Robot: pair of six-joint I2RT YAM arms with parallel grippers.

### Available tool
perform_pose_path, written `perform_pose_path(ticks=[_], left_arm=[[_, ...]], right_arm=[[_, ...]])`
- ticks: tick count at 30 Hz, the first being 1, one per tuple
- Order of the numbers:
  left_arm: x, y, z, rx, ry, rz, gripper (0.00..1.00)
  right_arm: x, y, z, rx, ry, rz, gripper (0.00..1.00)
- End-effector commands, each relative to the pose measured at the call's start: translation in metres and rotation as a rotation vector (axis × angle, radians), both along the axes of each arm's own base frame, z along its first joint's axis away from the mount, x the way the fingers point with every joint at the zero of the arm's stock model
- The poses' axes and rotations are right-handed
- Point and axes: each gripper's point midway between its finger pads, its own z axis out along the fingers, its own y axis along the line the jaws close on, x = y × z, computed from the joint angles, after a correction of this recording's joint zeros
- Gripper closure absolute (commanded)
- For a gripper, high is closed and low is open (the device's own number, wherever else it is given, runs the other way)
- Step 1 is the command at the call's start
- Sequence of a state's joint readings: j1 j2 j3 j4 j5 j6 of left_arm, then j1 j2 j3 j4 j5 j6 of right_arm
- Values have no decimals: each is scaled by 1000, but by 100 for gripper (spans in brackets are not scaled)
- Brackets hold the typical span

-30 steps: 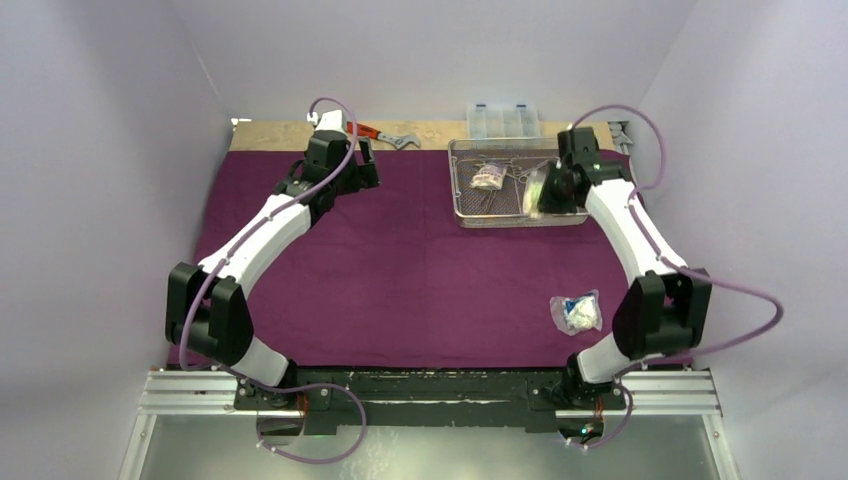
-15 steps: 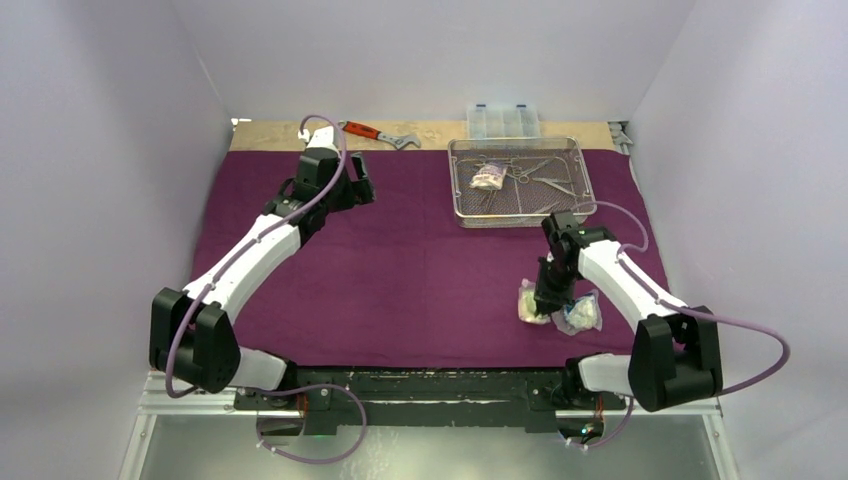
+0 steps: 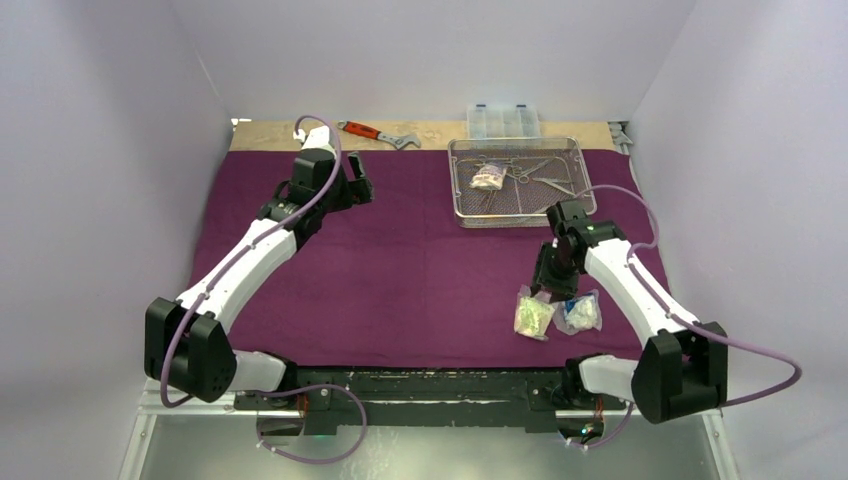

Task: Open and lay out the surgical kit
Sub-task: Place the medical item in the surgical kit, then pick up the medical item from the container.

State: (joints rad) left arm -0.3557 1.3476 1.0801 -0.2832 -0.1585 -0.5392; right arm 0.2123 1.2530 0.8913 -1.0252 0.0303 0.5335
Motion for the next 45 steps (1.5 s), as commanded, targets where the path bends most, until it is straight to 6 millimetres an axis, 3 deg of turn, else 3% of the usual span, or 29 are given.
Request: perform_pose_path(ticks=[1,3,6,9,12,15,23,29,35,39,45], left_arm=[[-4,-2,13,-26,-37,-7,14],[-4,0,14,-24,-41,-2,14],[-3,-1,15,-24,-42,-3,14],[-1,-1,17,-23,-46,-2,14],[2,-2,18,-25,-52,0,14],[7,-3,19,-23,-57,5,14],[30,-5,29,7,-85,13,14],[52,-12,29,17,-95,14,14],[72,-19,22,34,-89,3,14],[82,-23,19,43,-85,-1,14],[90,-23,17,62,-82,1,14]], right_arm=[[34,15,30,81,-176,-43,58],[56,23,48,121,-274,-61,61],[107,34,83,172,-468,-70,59],[155,38,107,165,-578,-61,50],[201,39,117,122,-640,-56,41],[243,42,117,99,-683,-75,33],[316,59,81,121,-661,-126,12],[347,64,51,113,-625,-113,12],[361,62,23,137,-581,-149,25],[365,61,10,144,-558,-170,37],[367,65,4,170,-551,-139,69]])
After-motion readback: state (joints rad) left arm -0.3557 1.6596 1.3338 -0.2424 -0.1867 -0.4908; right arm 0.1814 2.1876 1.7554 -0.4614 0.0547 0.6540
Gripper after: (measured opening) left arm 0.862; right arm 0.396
